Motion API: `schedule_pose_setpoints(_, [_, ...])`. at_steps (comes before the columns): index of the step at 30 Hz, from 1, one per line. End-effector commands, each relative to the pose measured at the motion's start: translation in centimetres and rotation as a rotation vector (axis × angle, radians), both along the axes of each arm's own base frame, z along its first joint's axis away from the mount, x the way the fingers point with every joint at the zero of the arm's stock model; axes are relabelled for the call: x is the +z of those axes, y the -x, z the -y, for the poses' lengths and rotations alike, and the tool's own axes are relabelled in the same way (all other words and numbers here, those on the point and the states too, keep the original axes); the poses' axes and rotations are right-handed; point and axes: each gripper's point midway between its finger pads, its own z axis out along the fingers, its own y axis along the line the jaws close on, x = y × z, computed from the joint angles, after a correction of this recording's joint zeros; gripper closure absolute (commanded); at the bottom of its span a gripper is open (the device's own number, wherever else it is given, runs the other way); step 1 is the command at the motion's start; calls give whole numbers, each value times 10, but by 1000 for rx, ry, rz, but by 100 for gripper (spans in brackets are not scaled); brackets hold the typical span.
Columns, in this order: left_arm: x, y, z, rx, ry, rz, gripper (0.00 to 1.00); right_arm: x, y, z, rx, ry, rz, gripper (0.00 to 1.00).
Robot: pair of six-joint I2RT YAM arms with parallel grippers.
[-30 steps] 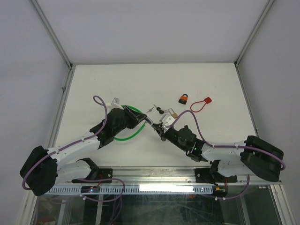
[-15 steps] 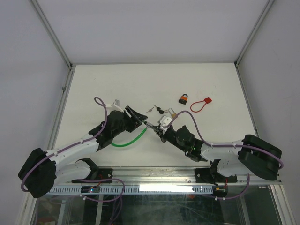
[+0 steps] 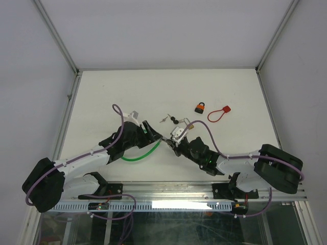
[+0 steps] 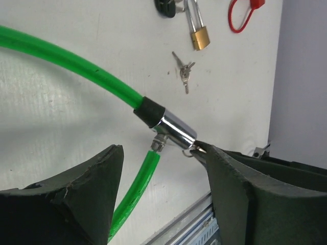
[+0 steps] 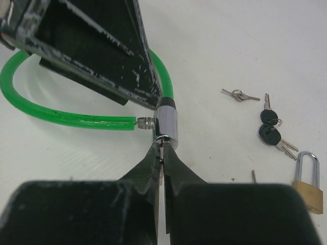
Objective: Unlock with the key
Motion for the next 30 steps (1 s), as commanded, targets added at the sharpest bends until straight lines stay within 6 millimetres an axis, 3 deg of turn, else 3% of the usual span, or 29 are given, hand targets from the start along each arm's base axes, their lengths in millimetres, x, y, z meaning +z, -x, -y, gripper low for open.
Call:
schedule_pose_setpoints(1, [-13,12,3,-84,-36,-11,36,30,-8,-13,-12,-103,11,100])
schedule_pose_setpoints(6, [-18,19,6,-131,-43,-19,46,29,-13,-11,-40,-111,-2,100])
schedule_pose_setpoints(14, [-30,34,12,-202,-49,-61,73,29,-26,-5,-95,-127,-19,100])
schedule_pose_setpoints(24, [-52,51,16,-278,-100,-104,82,33,-42,-4,-114,-139,-20,100])
schedule_pose_setpoints(30, [-59,69,17,-347,-154,-109,100,33,-59,4,-146,-150,-25,100])
